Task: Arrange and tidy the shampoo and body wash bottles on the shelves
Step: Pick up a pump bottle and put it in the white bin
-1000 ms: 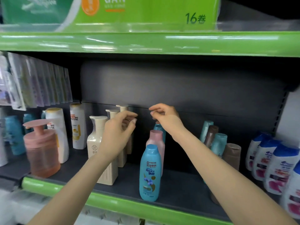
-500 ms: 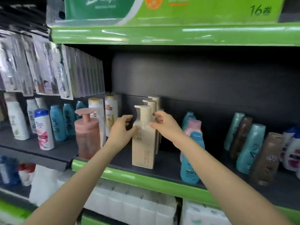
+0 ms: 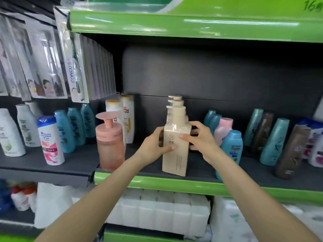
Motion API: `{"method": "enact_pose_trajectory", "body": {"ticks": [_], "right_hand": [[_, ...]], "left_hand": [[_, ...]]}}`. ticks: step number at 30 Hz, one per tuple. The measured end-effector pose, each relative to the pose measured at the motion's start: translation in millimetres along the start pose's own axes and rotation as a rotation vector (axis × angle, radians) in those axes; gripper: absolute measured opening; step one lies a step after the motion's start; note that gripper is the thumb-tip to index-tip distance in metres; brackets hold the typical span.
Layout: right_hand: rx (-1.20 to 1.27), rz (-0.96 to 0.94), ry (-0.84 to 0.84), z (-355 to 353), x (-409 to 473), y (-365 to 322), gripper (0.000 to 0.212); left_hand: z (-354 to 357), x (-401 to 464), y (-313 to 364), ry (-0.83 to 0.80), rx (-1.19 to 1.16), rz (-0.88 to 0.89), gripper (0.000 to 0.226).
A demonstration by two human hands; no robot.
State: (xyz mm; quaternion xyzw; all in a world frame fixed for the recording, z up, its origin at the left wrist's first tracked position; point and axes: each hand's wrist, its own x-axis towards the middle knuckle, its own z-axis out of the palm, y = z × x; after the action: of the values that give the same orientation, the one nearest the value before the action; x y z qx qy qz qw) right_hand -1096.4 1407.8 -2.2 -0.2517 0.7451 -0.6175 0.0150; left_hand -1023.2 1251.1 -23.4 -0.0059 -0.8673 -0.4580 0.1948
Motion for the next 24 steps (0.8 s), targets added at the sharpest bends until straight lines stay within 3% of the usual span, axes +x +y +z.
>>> {"method": "enact_pose_trajectory", "body": {"ticks": [7,11,14,17,24], "right_hand": [[0.108,0.031,-0.018,-9,-13,-11,0.046],[0.267,0.121,-0.006,-22,-17,-15,0.04],[0.256,0.154,-0.001,-26,-20,-14,0.035],[0.192,0.124,-0.028,-27,-22,-20,0.034],[0.271,0.095,-0.113,-21,-35,-18,0.037]], "left_hand": [[3,-14,-12,-0.044,-0.043,0.013,0.065],[4,-18,-11,-0.027,-0.191,-0.037,0.035],[8,-26,-3,-0.005,-0.34,-0.036,0.017],[13,-36,3,0.007,-0.492,-0.085,0.021],[9,-43,11,0.026,-0.569,-0.193,0.026]]}}
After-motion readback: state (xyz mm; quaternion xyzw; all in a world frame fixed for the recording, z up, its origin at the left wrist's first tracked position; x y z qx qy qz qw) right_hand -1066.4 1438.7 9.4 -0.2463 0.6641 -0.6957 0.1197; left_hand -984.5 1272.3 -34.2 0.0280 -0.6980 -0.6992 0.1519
